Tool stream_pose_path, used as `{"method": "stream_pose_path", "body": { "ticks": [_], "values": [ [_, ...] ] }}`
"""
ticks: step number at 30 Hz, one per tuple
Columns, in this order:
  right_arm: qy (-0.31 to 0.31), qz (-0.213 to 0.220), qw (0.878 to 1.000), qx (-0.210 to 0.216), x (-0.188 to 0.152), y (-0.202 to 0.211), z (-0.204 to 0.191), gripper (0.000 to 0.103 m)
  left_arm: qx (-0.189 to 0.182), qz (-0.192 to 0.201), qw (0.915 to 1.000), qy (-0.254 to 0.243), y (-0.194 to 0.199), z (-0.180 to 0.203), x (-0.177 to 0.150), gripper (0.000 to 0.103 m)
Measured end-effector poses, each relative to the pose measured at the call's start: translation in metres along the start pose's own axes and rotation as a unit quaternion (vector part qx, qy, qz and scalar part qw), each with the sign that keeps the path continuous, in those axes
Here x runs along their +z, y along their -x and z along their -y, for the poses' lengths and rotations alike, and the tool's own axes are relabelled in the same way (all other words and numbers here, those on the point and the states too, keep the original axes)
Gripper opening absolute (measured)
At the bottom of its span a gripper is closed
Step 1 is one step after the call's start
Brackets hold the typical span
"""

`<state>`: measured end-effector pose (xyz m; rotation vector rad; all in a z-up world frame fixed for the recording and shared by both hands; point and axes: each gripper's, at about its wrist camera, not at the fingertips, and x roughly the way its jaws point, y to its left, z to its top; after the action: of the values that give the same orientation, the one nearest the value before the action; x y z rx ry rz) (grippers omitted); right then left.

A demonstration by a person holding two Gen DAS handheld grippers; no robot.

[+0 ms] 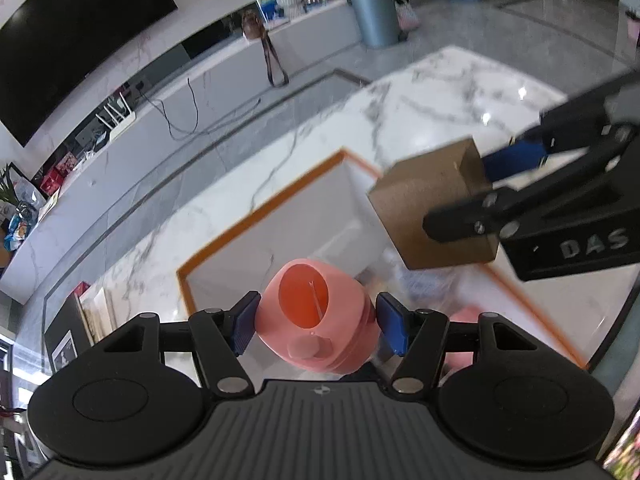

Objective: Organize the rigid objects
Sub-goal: 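Lift the pink cup with the left tool while the right tool lifts the cardboard box, then lower the pink cup into the orange box with the left tool while the right tool lowers the cardboard box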

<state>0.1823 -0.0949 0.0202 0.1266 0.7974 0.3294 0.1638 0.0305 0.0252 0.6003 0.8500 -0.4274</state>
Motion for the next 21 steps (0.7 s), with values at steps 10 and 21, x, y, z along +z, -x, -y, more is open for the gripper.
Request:
{"method": "stream_pose_path", "body": {
  "ticks": [10, 21],
  "values": [
    [-0.007, -0.025, 0.999, 0.021, 0.013, -0.048, -0.022, 0.046, 0.002, -0.014, 0.9997, -0.020, -0.038, -0.016, -0.023, 0.072],
    [-0.003, -0.059, 0.998, -0.002, 0.020, -0.109, -0.026, 0.046, 0.015, -0.028, 0.9981, -0.053, -0.074, -0.021, -0.031, 0.072]
  ]
}}
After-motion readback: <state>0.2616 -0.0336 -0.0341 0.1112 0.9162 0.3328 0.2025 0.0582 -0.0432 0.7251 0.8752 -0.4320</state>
